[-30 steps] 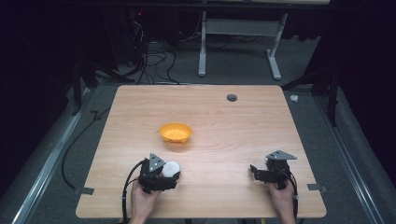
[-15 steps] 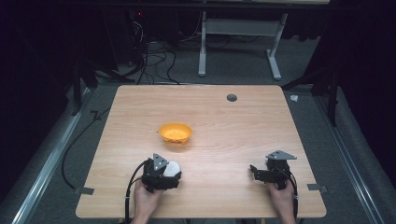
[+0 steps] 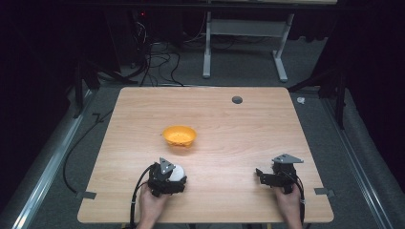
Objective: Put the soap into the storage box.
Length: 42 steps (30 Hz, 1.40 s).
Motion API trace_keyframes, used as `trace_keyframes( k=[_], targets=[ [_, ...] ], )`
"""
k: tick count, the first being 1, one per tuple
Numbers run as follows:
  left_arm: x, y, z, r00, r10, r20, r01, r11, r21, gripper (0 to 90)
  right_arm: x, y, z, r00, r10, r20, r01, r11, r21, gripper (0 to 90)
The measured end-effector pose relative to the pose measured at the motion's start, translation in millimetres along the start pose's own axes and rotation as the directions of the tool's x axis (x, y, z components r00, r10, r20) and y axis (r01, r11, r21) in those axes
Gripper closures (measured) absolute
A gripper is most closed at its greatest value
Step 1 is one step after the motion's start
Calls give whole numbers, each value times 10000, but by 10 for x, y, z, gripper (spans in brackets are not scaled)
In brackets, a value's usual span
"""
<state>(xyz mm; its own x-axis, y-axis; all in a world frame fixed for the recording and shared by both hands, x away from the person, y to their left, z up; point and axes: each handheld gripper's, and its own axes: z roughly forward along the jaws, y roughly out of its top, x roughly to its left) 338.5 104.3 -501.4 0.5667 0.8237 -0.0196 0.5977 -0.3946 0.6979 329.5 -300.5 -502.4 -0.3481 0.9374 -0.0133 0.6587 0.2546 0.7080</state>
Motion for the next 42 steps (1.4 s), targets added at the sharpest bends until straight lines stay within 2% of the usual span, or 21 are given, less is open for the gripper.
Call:
trace_keyframes(
  k=[6, 18, 22, 30, 38, 42],
  targets=[
    [-17, -10, 0, 10000, 68, 45, -68, 9999, -123, 239, 1, 0, 0, 10000, 17, 0, -17, 10000, 5, 171],
    [-23, 1, -4, 10000, 88, 3, -88, 9999, -81, 244, 0, 0, -1, 10000, 23, -11, -23, 10000, 5, 171],
    [-11, 14, -27, 9998, -117, 147, 120, 9998, -168, 245, -1, 0, 0, 10000, -4, -7, 4, 10000, -1, 171],
    [-29, 118, -126, 9997, 103, 239, -95, 9993, -359, 245, 1, 0, -2, 10000, 27, -17, -27, 10000, 13, 171],
    [-14, 225, -206, 9984, 126, 543, -100, 9988, -479, 245, -2, 0, -2, 10000, 31, -37, -31, 10000, -2, 171],
    [19, 297, -245, 9963, -49, 856, 98, 9983, -569, 245, 0, 0, -2, 10000, 27, -30, -27, 10000, 9, 171]
  ],
)
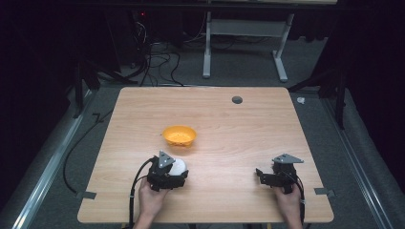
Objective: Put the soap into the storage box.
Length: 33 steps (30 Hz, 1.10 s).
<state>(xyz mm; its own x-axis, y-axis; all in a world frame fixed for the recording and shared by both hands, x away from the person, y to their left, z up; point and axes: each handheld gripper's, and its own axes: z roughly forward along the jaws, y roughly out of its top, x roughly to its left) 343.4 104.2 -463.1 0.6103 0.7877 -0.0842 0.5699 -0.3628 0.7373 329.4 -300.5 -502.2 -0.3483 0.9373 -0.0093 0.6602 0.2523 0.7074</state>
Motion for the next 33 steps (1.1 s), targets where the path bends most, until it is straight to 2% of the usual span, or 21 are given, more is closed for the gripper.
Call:
trace_keyframes(
  k=[4, 9, 23, 29, 33],
  targets=[
    [7, 65, -41, 10000, 11, 4, -11, 10000, 6, 245, -4, -1, -2, 9999, 108, -56, -108, 9999, -36, 171],
    [59, 111, -86, 9993, -174, 334, 178, 9998, -112, 245, 4, 1, 2, 10000, 10, 12, -10, 10000, 3, 171],
    [138, 290, -152, 9998, -22, 196, 24, 9999, -99, 245, 4, 1, 2, 10000, 7, 18, -7, 10000, 3, 171],
    [181, 350, -150, 9992, -223, 330, 229, 9996, -160, 245, 5, 1, 2, 10000, 5, 16, -5, 10000, 3, 171],
    [189, 374, -153, 9992, -196, 359, 200, 9997, -129, 245, 7, 1, 3, 10000, 19, 27, -19, 10000, 4, 171]
  ],
)
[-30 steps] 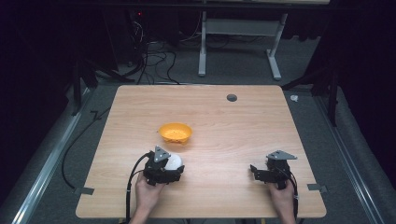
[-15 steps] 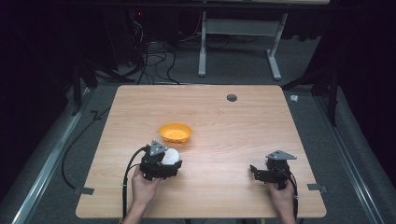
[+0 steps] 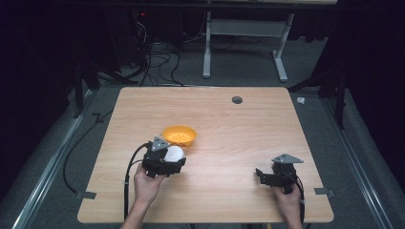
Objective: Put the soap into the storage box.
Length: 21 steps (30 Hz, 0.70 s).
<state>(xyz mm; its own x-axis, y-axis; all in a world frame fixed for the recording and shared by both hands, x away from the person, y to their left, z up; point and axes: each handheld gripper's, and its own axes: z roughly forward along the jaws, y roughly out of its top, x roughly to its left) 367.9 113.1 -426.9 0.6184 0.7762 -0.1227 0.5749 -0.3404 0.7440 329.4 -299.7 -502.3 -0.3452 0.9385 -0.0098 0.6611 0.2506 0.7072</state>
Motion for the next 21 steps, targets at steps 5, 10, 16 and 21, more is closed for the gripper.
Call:
trace_keyframes(
  k=[5, 10, 16, 21],
  targets=[
    [18, 51, -2, 10000, -76, 43, 76, 9999, -70, 245, 0, 0, 1, 10000, -2, 2, 2, 10000, -3, 171],
    [33, 139, 25, 10000, 4, -27, -4, 10000, 16, 245, -1, 0, 0, 10000, -7, 2, 7, 10000, 4, 171],
    [34, 209, 43, 9997, 189, -172, -188, 9998, 53, 245, -1, 0, 0, 10000, -7, 3, 7, 10000, 3, 171],
    [44, 305, 68, 9994, 284, -221, -282, 9996, 85, 245, -1, 0, 0, 10000, -11, 6, 11, 10000, 1, 171]
  ],
)
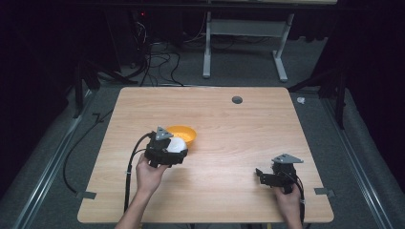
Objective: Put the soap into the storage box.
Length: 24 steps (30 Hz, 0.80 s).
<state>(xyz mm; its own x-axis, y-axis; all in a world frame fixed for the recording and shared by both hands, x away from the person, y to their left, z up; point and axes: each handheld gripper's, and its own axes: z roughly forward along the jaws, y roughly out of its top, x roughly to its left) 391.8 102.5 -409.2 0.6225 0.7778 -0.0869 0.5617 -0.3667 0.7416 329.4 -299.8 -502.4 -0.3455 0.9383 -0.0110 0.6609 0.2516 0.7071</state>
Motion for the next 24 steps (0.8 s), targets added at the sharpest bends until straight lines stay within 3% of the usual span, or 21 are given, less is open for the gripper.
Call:
trace_keyframes(
  k=[9, 19, 24],
  targets=[
    [43, 76, 60, 9999, -90, 72, 90, 9999, 71, 245, -1, 0, 0, 10000, 4, 3, -4, 10000, 1, 171],
    [79, 168, 168, 9999, -7, -151, 11, 9996, 284, 245, -2, 0, 0, 10000, 16, 14, -16, 10000, -2, 171],
    [142, 193, 236, 9994, -295, -189, 300, 9992, 270, 245, -2, 1, 0, 10000, 31, 27, -31, 10000, -2, 171]
  ],
)
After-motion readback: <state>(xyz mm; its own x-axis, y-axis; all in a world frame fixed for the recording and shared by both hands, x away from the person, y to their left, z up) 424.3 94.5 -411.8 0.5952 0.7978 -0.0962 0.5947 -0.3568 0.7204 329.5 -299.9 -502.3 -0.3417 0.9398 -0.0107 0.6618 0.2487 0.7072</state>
